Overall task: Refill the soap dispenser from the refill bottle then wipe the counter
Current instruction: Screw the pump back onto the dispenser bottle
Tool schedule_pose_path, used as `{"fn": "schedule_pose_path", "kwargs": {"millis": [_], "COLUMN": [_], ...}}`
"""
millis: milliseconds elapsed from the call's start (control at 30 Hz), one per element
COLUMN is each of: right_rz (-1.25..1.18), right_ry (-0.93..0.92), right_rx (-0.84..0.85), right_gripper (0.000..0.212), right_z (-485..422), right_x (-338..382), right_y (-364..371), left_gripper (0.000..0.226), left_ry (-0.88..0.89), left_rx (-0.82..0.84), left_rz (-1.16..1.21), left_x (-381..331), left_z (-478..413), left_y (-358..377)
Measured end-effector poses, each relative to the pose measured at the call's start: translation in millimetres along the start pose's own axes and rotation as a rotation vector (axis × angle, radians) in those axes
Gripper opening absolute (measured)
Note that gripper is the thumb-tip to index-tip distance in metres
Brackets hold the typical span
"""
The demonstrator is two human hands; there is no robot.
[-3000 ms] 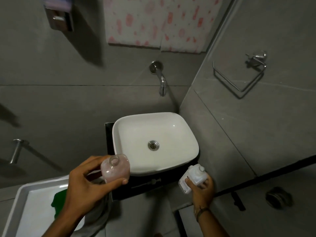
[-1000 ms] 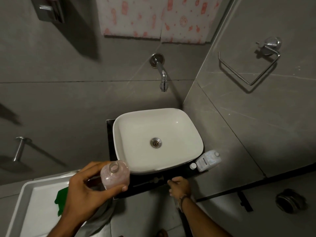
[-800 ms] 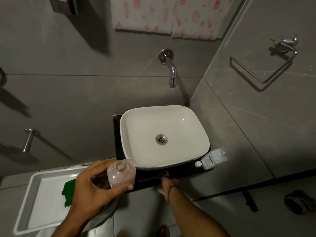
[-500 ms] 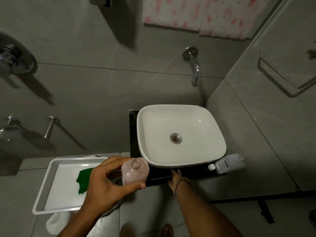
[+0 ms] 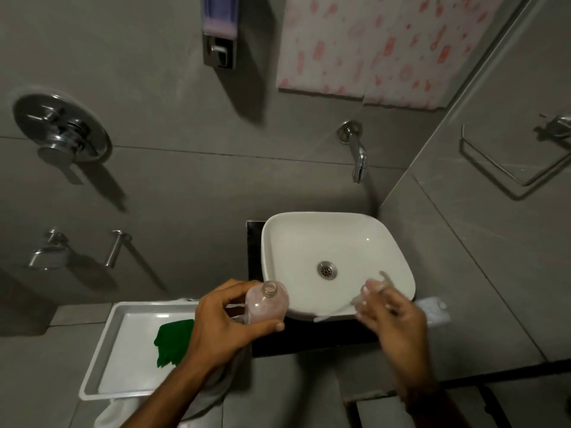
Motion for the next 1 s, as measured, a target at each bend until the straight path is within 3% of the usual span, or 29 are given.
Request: {"fn": "schedule_pose_path", "kwargs": {"millis": [167,367,600,800,1000], "right_rz": [0.035,0.282,0.434,0.513,0.571], "right_ry": [-0.479,-0.737,-0.757,-0.630,-0.626], "right_rx": [0.163,0.306,0.332,0.408,0.332], "right_gripper": [0.010,0.011,0.024,0.037,0.021], "right_z": [36,60,59,58,59], "right_x": [150,177,156,109,89], "right_y": [51,100,114,130,131], "left_gripper": [0.067,0.069,0.067,0.064,0.063], "left_ry": [-0.005,0.006,0.012,0.039,0.045], "left_rx": [-0.029,-0.053,-0.053,-0.063,-0.079], "left_rz": [-0.015,-0.027,-0.043,-0.038,-0.057], "left_x": [-9,-27,-37,-48,-49], "left_z": [-7,-7,-4,-5,-3], "left_y": [-2,-4,-8,-11,-15]}}
Point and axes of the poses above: each hand's wrist, its own z-axis away from the middle knuckle, its own y-axis out of the palm, x = y × z, the point moved 8 cm from there along -z, towards the middle knuckle, and after that the axes turned 2 degrees about z, right-handed, at the moved point
